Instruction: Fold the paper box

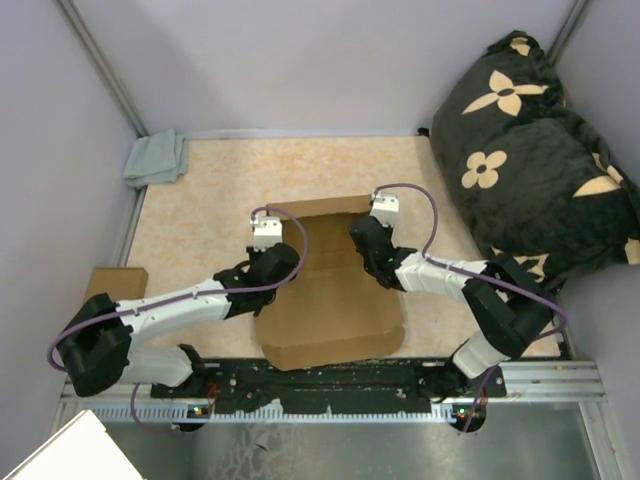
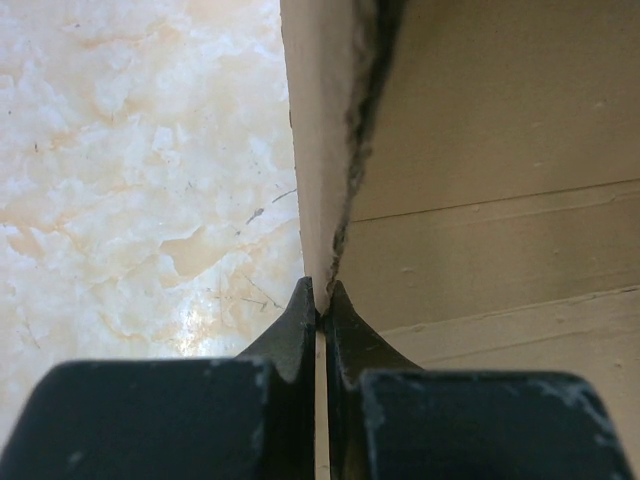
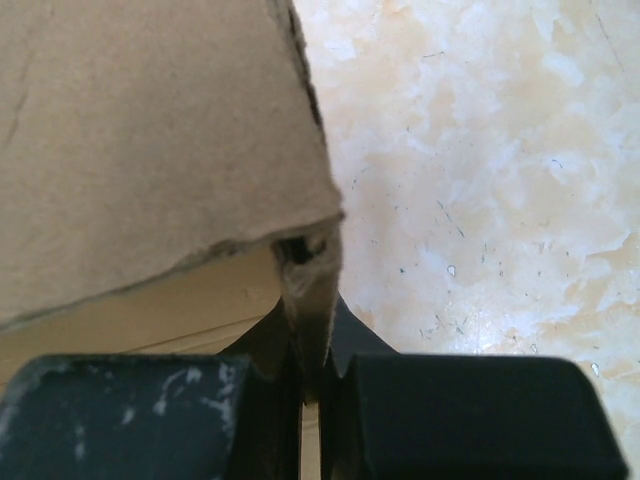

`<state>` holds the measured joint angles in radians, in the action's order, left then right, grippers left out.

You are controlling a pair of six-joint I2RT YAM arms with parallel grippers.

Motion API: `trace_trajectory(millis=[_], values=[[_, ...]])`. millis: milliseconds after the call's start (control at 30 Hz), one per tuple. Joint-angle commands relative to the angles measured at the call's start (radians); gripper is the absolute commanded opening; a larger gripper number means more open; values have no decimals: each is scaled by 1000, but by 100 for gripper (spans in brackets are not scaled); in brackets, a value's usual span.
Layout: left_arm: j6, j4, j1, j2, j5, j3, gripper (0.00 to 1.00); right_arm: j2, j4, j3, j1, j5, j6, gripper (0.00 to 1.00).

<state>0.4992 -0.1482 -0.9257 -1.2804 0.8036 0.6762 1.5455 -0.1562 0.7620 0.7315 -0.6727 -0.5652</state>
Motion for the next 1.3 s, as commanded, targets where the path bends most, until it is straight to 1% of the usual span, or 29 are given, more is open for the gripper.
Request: trace_trajectory(millis=[0,33,67,100,167,233,333,567,700,867,933,1067,1167,1267], values=[[6,-11,-23,-10,-3,26,0,25,10,-32,1,51,12,0],[5,-5,-23,-11,-4,24,0,14,7,-36,0,76,10,3],[2,-3,-22,-12,-4,23,0,1,-2,-44,0,100,14,10],[1,-4,-23,-12,-3,24,0,-14,-5,-49,0,110,17,20],[3,-2,-23,-9,0,23,0,-48,3,-62,0,128,25,36],[9,-9,-22,-1,1,23,1,-93,14,-77,0,141,43,43],[11,-12,-22,18,13,16,3,-173,50,-92,0,151,79,49],[-7,-28,-21,53,19,18,6,-342,175,-72,-2,152,177,55],[-53,-65,-16,58,-2,50,1,-440,219,-71,-2,180,299,55],[-57,-171,-11,36,-76,157,0,-564,237,-81,-2,324,467,55],[-64,-198,-11,23,-106,194,2,-608,190,-108,-2,388,475,54],[-73,-267,-6,-20,-146,259,3,-584,220,-74,0,382,452,53],[-87,-299,-1,-39,-183,288,1,-555,224,-51,2,364,460,52],[-80,-336,5,-45,-205,316,0,-506,264,-10,2,326,442,49]])
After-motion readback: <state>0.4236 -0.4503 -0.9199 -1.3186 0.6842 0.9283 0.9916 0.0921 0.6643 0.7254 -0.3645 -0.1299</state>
